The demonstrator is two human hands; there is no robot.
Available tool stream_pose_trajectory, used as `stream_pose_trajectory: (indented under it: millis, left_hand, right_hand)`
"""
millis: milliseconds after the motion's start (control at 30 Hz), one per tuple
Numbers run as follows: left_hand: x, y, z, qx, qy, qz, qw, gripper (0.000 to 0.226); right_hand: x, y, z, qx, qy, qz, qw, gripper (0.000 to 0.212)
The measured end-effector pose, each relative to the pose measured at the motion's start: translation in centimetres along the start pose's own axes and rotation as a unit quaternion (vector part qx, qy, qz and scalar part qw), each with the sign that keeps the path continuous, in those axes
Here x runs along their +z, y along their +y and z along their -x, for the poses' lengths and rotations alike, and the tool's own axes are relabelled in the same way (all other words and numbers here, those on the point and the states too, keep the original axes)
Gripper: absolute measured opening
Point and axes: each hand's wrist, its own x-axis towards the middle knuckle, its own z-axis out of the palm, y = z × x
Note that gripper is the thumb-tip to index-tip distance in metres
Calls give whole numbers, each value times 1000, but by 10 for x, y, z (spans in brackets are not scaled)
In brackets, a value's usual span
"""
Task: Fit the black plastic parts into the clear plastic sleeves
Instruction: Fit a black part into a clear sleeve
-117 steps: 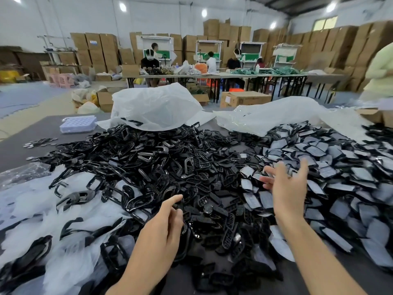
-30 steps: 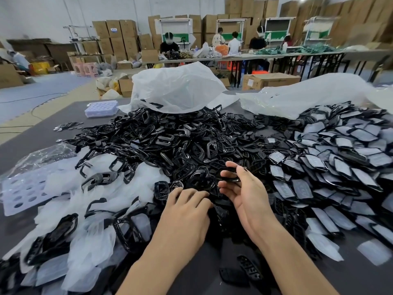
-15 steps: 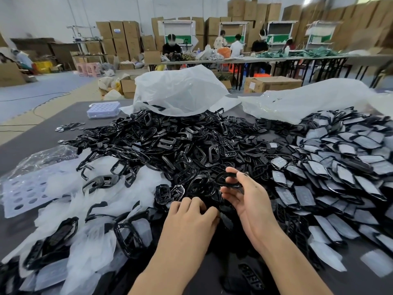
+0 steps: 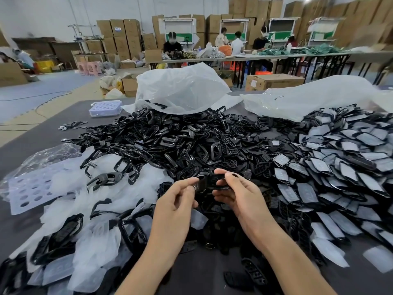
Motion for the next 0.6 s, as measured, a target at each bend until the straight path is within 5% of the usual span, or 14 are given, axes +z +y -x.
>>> stream_pose_trajectory:
  millis: [400, 600]
  left_hand:
    - [0, -1, -2, -27, 34, 71, 997, 8]
    - [2, -9, 1, 58, 36, -47, 997, 13]
  right_hand:
    - [8, 2, 9, -4, -63, 18, 998, 44]
    - [7, 2, 8, 15, -58, -30, 998, 41]
